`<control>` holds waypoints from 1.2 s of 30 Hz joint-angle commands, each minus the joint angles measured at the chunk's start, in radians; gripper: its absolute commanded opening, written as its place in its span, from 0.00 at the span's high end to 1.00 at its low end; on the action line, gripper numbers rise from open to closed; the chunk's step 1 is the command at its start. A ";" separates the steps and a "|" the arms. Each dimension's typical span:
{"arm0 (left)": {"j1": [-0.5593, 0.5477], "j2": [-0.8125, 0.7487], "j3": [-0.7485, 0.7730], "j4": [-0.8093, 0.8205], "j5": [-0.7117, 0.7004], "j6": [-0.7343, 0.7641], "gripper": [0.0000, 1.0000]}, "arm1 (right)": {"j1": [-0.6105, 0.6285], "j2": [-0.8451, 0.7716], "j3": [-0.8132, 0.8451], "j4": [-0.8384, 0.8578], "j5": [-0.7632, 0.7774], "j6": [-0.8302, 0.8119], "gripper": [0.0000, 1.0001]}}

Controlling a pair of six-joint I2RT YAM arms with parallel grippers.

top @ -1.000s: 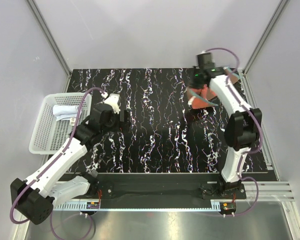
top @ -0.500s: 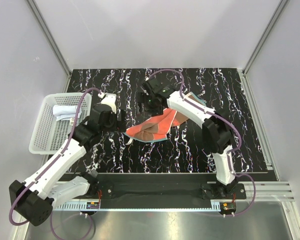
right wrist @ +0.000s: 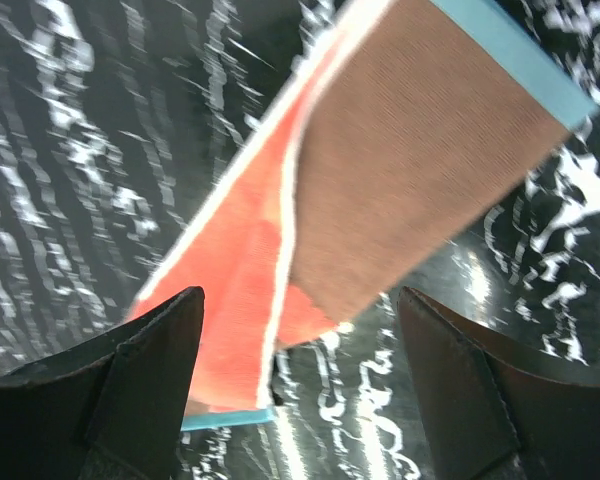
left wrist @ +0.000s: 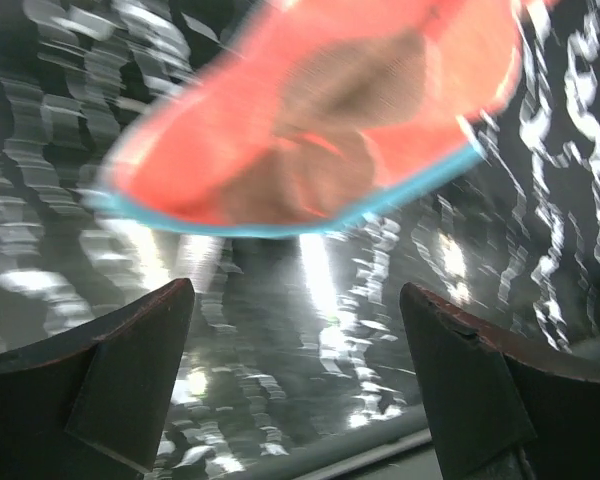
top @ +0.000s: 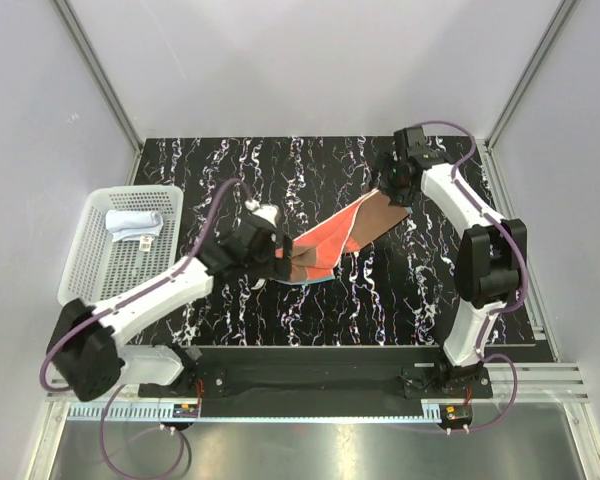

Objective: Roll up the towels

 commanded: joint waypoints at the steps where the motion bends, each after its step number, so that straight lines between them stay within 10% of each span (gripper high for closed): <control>1: -0.105 0.092 0.017 0.096 0.029 -0.137 0.09 | -0.005 -0.062 -0.079 0.038 -0.044 -0.050 0.16; 13: -0.257 0.562 0.361 0.082 -0.059 -0.033 0.12 | -0.048 -0.161 -0.275 0.099 -0.081 -0.068 0.16; 36: -0.297 0.749 0.511 0.021 -0.252 0.035 0.23 | -0.104 -0.210 -0.363 0.115 -0.116 -0.090 0.16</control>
